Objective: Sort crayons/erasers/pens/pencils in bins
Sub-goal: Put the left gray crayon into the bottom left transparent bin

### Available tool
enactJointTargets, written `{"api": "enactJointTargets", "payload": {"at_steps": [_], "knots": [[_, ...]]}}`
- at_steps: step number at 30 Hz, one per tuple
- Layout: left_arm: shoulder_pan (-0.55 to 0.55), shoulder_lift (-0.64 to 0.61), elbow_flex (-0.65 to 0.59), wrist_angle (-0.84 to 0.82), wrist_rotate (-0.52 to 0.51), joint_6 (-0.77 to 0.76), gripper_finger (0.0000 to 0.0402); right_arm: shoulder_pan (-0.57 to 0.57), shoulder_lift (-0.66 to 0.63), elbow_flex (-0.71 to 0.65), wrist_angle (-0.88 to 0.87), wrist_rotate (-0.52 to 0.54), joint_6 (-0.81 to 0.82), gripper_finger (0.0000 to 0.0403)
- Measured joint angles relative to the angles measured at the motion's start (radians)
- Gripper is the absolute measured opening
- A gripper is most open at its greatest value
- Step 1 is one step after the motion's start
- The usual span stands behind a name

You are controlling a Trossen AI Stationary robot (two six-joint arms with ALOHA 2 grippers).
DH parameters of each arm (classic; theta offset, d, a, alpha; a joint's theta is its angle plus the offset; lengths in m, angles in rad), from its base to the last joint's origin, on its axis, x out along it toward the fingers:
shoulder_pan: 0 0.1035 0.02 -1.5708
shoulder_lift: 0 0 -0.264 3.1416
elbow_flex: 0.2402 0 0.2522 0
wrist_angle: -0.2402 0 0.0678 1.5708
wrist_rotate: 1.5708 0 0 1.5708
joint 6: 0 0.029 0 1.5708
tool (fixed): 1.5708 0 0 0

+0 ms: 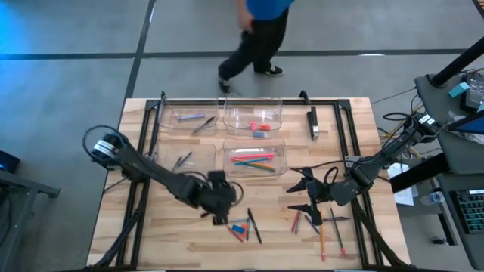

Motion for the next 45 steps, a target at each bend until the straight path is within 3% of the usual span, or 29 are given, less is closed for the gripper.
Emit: {"api": "enactJointTargets", "payload": {"at_steps": [11, 32, 37, 45], "knots": [[-0.036, 0.261, 0.124, 0.051, 0.078, 0.017, 0.0223, 0.000, 0.000, -0.003, -0.001, 0.000, 0.000, 0.0247], [-0.063, 0.308, 0.076, 0.067, 0.125, -0.056, 0.0222, 0.000, 0.000, -0.006, -0.007, 0.000, 0.000, 0.0247], [-0.062, 0.307, 0.073, 0.061, 0.125, -0.062, 0.0191, 0.000, 0.000, -0.006, -0.012, 0.000, 0.000, 0.0247], [-0.059, 0.306, 0.041, 0.074, 0.124, -0.070, 0.0103, 0.000, 0.000, -0.006, -0.018, 0.000, 0.000, 0.0247]]}}
